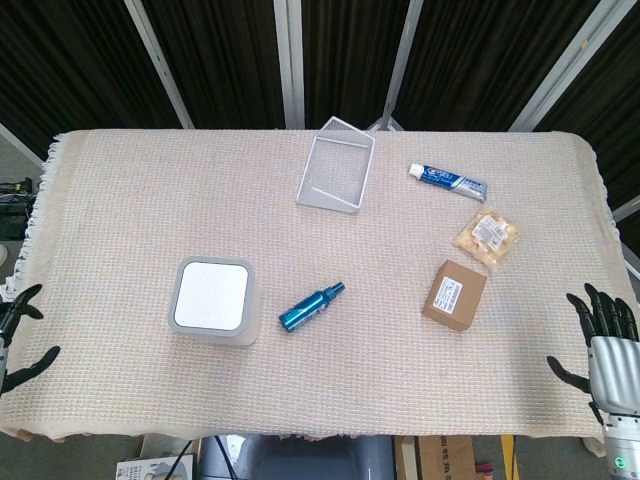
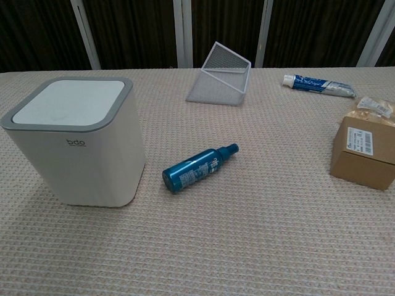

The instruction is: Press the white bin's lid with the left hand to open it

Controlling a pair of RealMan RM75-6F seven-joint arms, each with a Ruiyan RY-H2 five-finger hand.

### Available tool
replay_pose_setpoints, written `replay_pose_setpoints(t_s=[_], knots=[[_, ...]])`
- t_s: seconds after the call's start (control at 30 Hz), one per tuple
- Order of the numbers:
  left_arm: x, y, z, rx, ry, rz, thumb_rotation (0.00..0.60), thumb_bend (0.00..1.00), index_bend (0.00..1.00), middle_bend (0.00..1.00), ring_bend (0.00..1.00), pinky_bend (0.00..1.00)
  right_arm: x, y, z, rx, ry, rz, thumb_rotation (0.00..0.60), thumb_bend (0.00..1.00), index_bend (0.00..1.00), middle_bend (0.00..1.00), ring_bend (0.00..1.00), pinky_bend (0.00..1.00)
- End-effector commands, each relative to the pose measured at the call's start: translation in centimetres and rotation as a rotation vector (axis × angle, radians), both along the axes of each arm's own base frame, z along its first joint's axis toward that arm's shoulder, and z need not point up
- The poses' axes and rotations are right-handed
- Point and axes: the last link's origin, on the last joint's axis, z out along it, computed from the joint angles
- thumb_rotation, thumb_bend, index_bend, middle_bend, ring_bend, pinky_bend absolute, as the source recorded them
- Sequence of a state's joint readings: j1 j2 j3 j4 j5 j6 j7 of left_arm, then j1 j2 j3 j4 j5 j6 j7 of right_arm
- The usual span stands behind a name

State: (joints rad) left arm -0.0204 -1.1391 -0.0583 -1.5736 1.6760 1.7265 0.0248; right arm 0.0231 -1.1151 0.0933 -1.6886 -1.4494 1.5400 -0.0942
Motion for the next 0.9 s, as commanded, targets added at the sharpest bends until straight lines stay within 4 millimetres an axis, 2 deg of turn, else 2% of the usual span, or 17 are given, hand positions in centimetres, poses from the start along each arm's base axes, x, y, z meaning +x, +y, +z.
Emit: replay_pose_setpoints(t_s=[0.03, 0.07, 0.17, 0.27, 0.4, 0.57, 0.9], knots=[[1.5, 1.6, 0.1, -0.016, 0.047, -0.068, 0.600, 0.48, 0.19, 0.80, 0.69, 0.71, -0.1, -0.1, 0.1, -0.007, -0.004, -0.001, 0.600, 0.17, 0.15, 0.00, 0.03, 0.04], [2.3, 2.1, -0.1, -0.037, 0.057, -0.104, 0.600, 0.55, 0.21, 0.84, 0.74, 0.74, -0.1, -0.1, 0.0, -0.008, -0.004, 0.000, 0.600, 0.17, 0.15, 0.00, 0.03, 0.04], [3.8, 3.5, -0.8, -0.135, 0.087, -0.165, 0.600, 0.69, 0.23, 0.89, 0.79, 0.77, -0.1, -0.1, -0.1, -0.008, -0.003, 0.004, 0.600, 0.17, 0.15, 0.00, 0.03, 0.04], [4.8, 4.6, -1.4, -0.223, 0.153, -0.165, 0.600, 0.73, 0.26, 0.89, 0.80, 0.77, 0.0, -0.1, -0.2, -0.005, 0.000, 0.006, 0.600, 0.17, 0.15, 0.00, 0.03, 0.04], [7.0, 5.6, -2.5, -0.301, 0.209, -0.167, 0.600, 0.76, 0.27, 0.89, 0.81, 0.77, 0.0, -0.1, -0.3, -0.004, 0.003, 0.003, 0.600, 0.17, 0.15, 0.00, 0.03, 0.04], [9.2, 5.8, -3.5, -0.374, 0.220, -0.190, 0.600, 0.76, 0.28, 0.89, 0.81, 0.77, -0.1, -0.2, -0.3, -0.009, 0.002, 0.004, 0.600, 0.17, 0.15, 0.00, 0.03, 0.04], [11.5, 5.6, -4.8, -0.429, 0.236, -0.234, 0.600, 0.76, 0.28, 0.89, 0.81, 0.77, -0.1, -0.2, -0.2, -0.018, 0.000, 0.005, 0.600, 0.17, 0.15, 0.00, 0.03, 0.04]])
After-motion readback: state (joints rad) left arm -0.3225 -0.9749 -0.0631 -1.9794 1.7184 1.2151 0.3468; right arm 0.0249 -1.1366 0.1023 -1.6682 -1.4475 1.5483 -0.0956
